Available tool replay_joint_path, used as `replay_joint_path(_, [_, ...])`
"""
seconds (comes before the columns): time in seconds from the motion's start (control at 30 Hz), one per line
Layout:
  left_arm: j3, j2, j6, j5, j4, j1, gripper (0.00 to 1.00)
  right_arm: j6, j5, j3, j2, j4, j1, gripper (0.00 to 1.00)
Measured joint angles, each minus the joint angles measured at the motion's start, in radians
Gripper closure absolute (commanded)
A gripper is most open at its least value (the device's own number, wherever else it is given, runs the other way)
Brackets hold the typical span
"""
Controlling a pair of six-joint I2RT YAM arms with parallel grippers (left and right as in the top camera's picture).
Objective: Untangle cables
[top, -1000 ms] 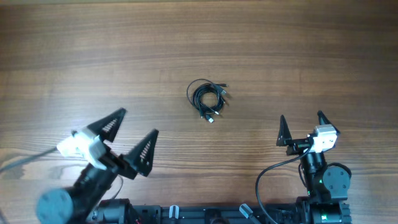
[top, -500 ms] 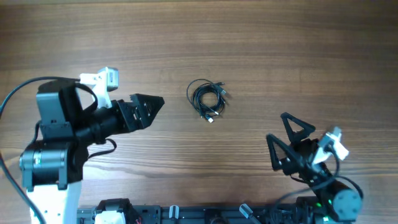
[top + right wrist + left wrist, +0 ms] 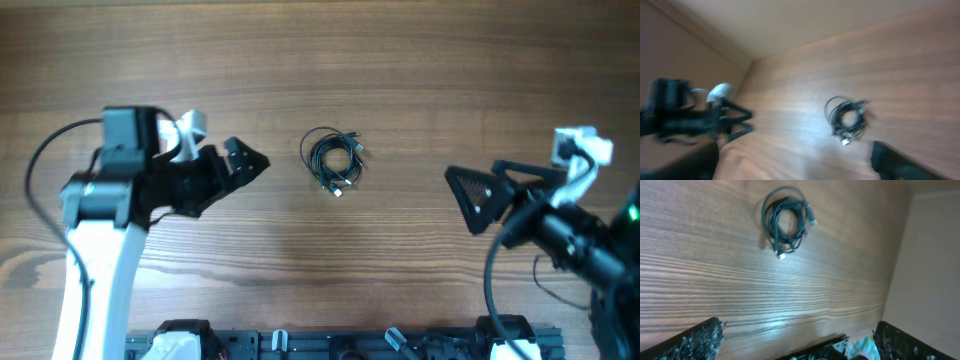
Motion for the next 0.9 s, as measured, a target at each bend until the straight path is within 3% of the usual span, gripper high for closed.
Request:
replay_joint_path(0.1, [0.000,0.142,-0.032,-0.063,0.092,-0.083,0.00,0.002,-0.090,0.004,0.082,-0.035,0.001,0.29])
replay_joint_path(0.17, [0.000,0.237,-0.085,-0.135,0.182,-0.130,0.02,-0.018,-0.096,0.007,0.139,-0.125,0.014,0.24])
replay_joint_path(0.27, [0.001,0.401,-0.164,-0.205,0.325,-0.183,0.15,-0.039,-0.028,0.010,0.220,-0.245,0.057,0.19])
replay_joint_path(0.5, [0.001,0.666,-0.222,-0.227,0.538,-0.282,0.23,-0.054,0.046,0.009,0.379,-0.293,0.150,0.17])
replay_joint_path(0.67, [0.001,0.697,-0.231,-0.339,0.633,-0.320,0.46,-0.054,0.055,0.009,0.456,-0.291,0.248,0.17])
replay_joint_path(0.7, [0.001,0.699,-0.232,-0.369,0.641,-0.324,0.58,-0.054,0.055,0.009,0.473,-0.288,0.274,0.17])
replay_joint_path(0.73, [0.001,0.701,-0.233,-0.380,0.643,-0.325,0.62,-0.054,0.055,0.009,0.479,-0.286,0.283,0.18])
replay_joint_path(0.83, [0.001,0.715,-0.235,-0.412,0.665,-0.325,0.65,-0.054,0.055,0.009,0.496,-0.275,0.300,0.17])
replay_joint_path(0.9, [0.001,0.721,-0.235,-0.423,0.706,-0.325,0.85,-0.053,0.055,0.009,0.497,-0.273,0.300,0.17])
